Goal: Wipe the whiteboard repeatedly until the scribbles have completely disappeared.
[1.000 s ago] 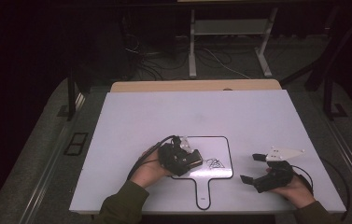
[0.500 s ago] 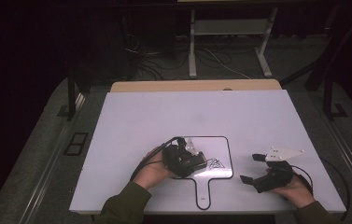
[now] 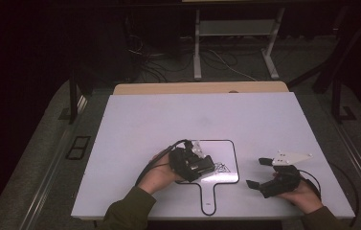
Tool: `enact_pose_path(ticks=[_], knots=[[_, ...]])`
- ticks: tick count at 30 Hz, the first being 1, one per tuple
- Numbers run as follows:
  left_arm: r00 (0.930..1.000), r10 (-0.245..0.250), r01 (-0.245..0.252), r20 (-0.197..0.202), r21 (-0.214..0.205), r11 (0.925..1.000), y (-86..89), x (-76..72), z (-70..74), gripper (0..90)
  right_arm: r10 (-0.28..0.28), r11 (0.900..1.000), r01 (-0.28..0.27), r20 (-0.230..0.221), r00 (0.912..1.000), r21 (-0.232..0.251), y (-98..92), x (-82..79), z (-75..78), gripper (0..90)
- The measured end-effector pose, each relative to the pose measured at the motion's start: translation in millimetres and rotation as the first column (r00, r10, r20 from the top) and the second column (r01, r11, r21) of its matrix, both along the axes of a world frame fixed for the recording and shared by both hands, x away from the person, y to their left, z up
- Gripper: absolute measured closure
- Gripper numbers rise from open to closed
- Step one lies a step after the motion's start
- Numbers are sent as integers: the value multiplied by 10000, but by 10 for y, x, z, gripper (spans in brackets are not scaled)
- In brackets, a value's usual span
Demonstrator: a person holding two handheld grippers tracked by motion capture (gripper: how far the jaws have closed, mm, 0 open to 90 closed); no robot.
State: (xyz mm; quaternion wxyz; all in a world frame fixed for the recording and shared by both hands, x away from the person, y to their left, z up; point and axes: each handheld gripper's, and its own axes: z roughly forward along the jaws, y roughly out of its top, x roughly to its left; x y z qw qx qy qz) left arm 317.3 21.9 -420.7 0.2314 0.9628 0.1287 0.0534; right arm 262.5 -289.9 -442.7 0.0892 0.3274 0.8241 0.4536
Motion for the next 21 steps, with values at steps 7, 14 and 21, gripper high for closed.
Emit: enact_pose_path(ticks=[7,14,21], knots=[[9973,683,-685,263,40,9976,83,159,0,392,6,10000,-6,13,10000,8,-5,1,2,0],[9982,581,-582,151,68,9983,21,151,3,392,14,10000,-14,5,10000,6,-4,6,0,0],[9997,-230,230,-35,37,9997,-211,-12,2,392,17,10000,-17,-7,10000,-13,-3,4,0,0]])
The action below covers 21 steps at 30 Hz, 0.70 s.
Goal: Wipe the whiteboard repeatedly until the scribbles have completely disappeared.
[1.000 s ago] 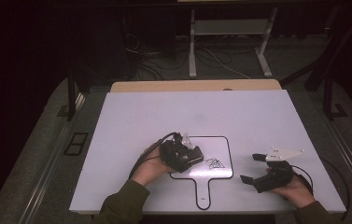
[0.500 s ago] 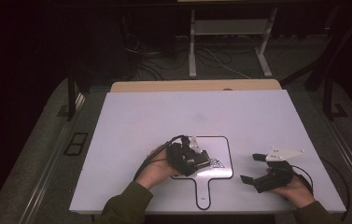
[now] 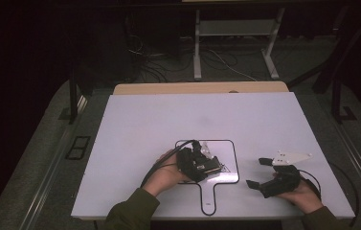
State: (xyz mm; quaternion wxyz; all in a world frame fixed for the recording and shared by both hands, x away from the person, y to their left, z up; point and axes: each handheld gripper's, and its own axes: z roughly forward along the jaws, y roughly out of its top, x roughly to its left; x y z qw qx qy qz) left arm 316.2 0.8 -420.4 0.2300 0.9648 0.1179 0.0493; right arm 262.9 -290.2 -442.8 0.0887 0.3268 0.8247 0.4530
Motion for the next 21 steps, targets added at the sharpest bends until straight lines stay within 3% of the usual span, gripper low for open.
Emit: enact_pose_path(ticks=[4,9,13,21], knots=[[10000,34,-35,-27,-138,9999,-33,29,-11,392,-7,10000,7,-2,10000,15,-3,0,2,0],[9988,489,-488,92,-92,9988,34,194,-9,392,-21,10000,21,19,10000,21,-6,2,4,0],[9971,758,-758,-30,-131,9970,71,296,-10,392,-18,10000,18,21,10000,16,-7,2,3,0],[9996,281,-282,-50,-73,9996,-67,168,-6,391,-9,10000,9,12,10000,20,-10,5,2,0]])
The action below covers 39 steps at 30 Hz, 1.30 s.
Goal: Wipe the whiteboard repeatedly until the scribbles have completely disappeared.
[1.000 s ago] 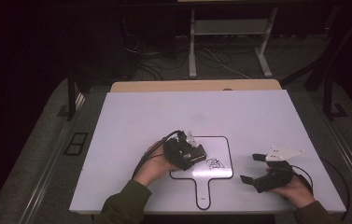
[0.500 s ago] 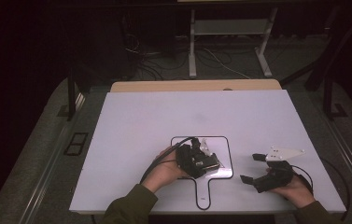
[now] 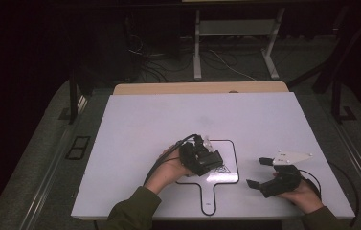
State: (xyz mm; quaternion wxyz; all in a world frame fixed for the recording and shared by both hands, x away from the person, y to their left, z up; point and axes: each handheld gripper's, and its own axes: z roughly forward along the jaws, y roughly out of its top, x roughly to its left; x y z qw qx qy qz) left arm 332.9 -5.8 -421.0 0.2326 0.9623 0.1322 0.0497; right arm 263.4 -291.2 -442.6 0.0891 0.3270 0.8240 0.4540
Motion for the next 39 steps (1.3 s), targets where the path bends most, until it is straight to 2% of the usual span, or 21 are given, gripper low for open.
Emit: enact_pose_path(ticks=[5,16,17,18,19,21,27,29,31,32,33,34,36,39], knots=[[9991,-421,421,-15,-9,9991,-124,-59,-2,392,-7,10000,7,-28,10000,-12,1,0,-1,0],[9996,262,-262,113,46,9996,-154,191,-3,392,-29,10000,29,-7,10000,17,-13,1,0,0],[9996,234,-235,149,96,9997,-166,190,0,392,-24,10000,24,13,10000,19,-16,2,0,0],[9992,-57,48,400,230,9997,-179,200,10,392,-20,10000,20,8,10000,25,-17,3,0,0],[9986,-220,207,475,277,9994,-195,191,14,392,-19,10000,19,-2,10000,29,-17,3,-1,0],[10000,-58,58,64,68,10000,-238,110,-2,392,-24,10000,24,-14,10000,25,-17,5,-3,0],[9983,-586,586,-10,172,9981,-349,8,6,392,-26,10000,26,9,10000,8,-16,-2,2,0],[9986,-526,526,-13,119,9985,-345,37,1,392,-30,10000,30,9,10000,12,-16,-1,2,0],[9997,-250,250,18,106,9996,-320,89,-1,392,-30,10000,30,1,10000,8,-16,-1,2,0],[9980,-498,488,376,275,9984,-303,157,11,392,-30,10000,30,12,10000,14,-17,-1,2,0],[9979,-415,398,499,346,9986,-288,197,16,392,-37,10000,37,10,10000,24,-18,-1,4,0],[9990,-200,183,389,429,9989,-273,220,21,392,-40,10000,40,5,10000,26,-20,-2,5,0],[9983,-204,174,547,540,9984,-252,287,29,392,-51,10000,51,-12,10000,39,-22,-2,6,0],[9988,-235,211,419,552,9983,-269,283,30,392,-50,10000,50,-12,10000,41,-25,-1,5,0]])
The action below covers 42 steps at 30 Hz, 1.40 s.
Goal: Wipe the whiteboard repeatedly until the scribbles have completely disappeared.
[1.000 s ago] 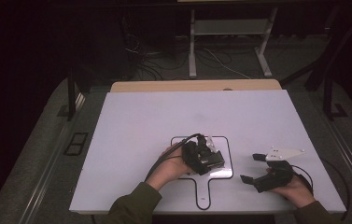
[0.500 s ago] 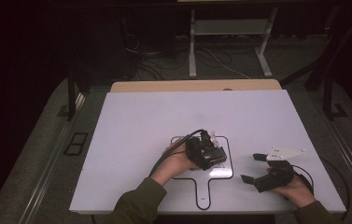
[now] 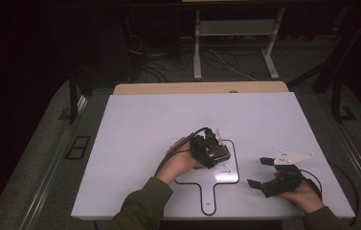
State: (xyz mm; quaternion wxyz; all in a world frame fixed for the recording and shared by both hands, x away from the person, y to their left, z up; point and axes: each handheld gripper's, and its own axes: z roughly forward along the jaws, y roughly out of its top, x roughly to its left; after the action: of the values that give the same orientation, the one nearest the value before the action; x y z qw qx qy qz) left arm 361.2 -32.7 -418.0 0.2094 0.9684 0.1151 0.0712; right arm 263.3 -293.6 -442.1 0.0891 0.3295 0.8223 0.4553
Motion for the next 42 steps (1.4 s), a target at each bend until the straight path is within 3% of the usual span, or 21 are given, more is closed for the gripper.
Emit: enact_pose_path(ticks=[10,13,19,21,23,27,32,34,39,42], knots=[[9943,-1048,1044,-204,-212,9943,-262,-283,-17,391,-5,10000,5,5,10000,16,3,-4,2,0],[9954,-899,892,-329,-237,9957,-252,-238,-17,392,-7,10000,7,11,10000,13,1,-5,3,0],[9999,-113,112,-90,-154,9998,-128,-11,-13,392,-55,10000,55,20,10000,64,-4,-7,6,0],[9995,-130,128,-274,-58,9999,-106,30,-4,391,-47,10000,47,14,10000,71,-4,-6,5,0],[9997,-180,179,-136,-138,9997,-125,7,-11,391,-32,10000,32,20,10000,64,-2,-4,3,0],[9976,-655,650,-226,-244,9976,-239,-133,-19,391,-62,10000,63,-108,9999,75,4,-14,7,0],[9936,-1116,1110,-202,-280,9934,-371,-281,-23,391,-70,9999,70,43,10000,113,1,-16,17,0],[9939,-1089,1084,-190,-246,9938,-379,-261,-21,391,-72,9999,72,40,10000,104,-1,-15,16,0],[9992,-405,404,-10,-249,9989,-324,-99,-25,392,-81,9999,81,8,10000,119,-3,-17,18,0],[9994,-333,334,42,-225,9992,-303,-45,-23,391,-89,9999,90,-39,10000,125,-7,-17,17,0]])
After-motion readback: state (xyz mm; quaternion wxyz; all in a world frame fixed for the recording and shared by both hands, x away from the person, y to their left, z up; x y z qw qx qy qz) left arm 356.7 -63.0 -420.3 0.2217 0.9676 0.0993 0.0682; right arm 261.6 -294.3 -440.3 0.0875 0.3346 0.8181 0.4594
